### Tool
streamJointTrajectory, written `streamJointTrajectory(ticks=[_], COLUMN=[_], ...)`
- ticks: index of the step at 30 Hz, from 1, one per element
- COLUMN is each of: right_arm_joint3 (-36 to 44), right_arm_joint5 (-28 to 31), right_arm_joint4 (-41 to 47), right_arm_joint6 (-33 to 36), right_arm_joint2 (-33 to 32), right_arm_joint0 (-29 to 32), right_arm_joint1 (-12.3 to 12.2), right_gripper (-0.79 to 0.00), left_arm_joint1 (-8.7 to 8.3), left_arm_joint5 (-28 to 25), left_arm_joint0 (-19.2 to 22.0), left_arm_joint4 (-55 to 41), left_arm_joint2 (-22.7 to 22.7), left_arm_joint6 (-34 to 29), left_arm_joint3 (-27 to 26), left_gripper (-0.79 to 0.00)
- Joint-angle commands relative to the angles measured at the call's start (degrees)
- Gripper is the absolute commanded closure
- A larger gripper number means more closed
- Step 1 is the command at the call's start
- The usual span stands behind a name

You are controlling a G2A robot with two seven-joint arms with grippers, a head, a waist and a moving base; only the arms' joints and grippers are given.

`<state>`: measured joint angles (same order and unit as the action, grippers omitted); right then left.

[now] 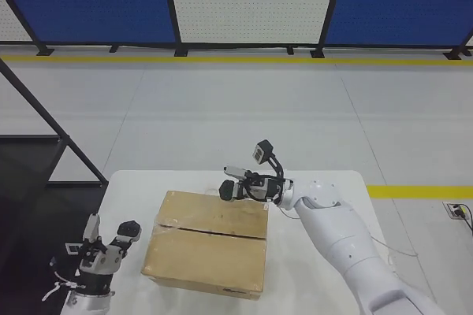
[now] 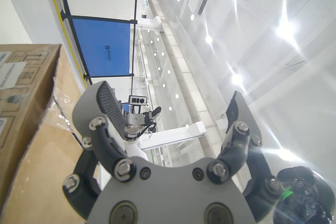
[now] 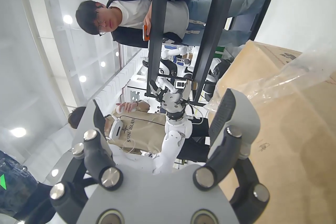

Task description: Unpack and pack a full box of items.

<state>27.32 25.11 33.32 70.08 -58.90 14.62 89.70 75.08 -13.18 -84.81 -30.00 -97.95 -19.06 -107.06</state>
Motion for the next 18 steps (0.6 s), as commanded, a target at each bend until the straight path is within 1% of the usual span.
streamJointTrajectory(ticks=[1, 3, 5, 9, 14, 18], right_arm_joint3=[2.01, 4.44, 7.2, 13.8, 23.07, 29.52], right_arm_joint5=[0.63, 1.46, 2.09, 2.35, 1.82, 0.31], right_arm_joint4=[0.21, 0.58, 0.61, 0.05, -1.38, -3.03], right_arm_joint6=[0.96, 2.8, 4.7, 6.73, 7.14, 6.01], right_arm_joint2=[-1.07, -2.45, -3.81, -6.6, -9.97, -12.08], right_arm_joint0=[1.43, 3.07, 4.86, 8.86, 14.37, 18.3], right_arm_joint1=[-0.7, -1.58, -2.49, -4.29, -6.29, -7.49], right_gripper=[-0.785, -0.785, -0.785, -0.785, -0.785, -0.785], left_arm_joint1=[-0.39, -0.81, -1.41, -2.52, -3.89, -4.95], left_arm_joint5=[5.12, 9.83, 15.6, 23.53, 29.63, 31.73], left_arm_joint0=[2.37, 5.12, 7.76, 12.87, 19.08, 24.1], left_arm_joint4=[2.21, 3.64, 5.54, 7.95, 11.97, 16.99], left_arm_joint2=[0.23, 0.15, -0.01, -0.96, -1.66, -0.11], left_arm_joint6=[-2.47, -4.99, -9.12, -16.36, -23.18, -28.69], left_arm_joint3=[0.69, 1.44, 2.1, 3.66, 6.45, 9.87], left_gripper=[-0.785, -0.785, -0.785, -0.785, -0.785, -0.785])
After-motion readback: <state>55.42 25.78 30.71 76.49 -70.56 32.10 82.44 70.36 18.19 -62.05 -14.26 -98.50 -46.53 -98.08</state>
